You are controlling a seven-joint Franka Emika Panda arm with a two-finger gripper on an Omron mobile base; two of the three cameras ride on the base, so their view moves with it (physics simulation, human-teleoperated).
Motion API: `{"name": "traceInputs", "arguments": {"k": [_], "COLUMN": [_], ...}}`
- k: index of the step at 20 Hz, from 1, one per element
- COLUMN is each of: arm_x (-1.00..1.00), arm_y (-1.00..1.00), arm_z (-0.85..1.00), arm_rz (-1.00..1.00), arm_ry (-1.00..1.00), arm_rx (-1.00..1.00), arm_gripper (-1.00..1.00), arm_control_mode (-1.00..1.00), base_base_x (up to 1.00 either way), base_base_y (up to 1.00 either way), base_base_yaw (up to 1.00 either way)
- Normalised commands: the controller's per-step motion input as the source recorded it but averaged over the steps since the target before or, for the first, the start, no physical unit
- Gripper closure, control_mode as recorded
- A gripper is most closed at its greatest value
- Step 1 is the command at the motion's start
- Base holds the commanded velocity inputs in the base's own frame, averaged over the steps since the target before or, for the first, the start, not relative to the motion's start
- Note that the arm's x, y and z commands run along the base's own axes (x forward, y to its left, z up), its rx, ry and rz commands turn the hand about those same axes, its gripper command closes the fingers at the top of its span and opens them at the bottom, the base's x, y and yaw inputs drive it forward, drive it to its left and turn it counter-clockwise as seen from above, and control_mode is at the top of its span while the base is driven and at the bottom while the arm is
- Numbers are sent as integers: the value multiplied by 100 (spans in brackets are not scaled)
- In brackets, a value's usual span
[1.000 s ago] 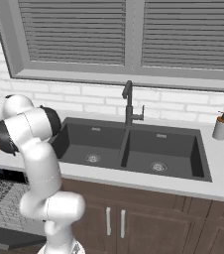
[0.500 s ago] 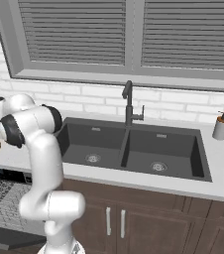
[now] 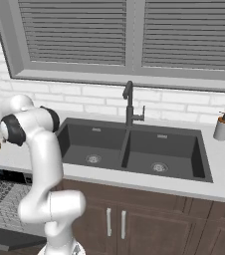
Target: Pick up the cup and bowl from the counter, place them in the dishwasher, and close the dishwasher door.
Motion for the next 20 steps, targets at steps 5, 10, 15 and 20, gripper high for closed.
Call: {"name": "traceInputs", "arguments": {"k": [5,10,15,20], "arm_x": [0,0,0,0], "arm_y": [13,7,0,1], "arm_z": [-18,-52,-54,-39], "arm_rz": [0,0,0,0], "arm_ry": [0,0,0,0], "arm_rx": [0,0,0,0], "arm_gripper": [-100,-100,-100,-100], "arm_control_mode": [-100,-100,-100,-100], "base_base_x": [0,0,0,0], "base_base_y": [0,0,0,0], "base_base_yaw": [0,0,0,0]}}
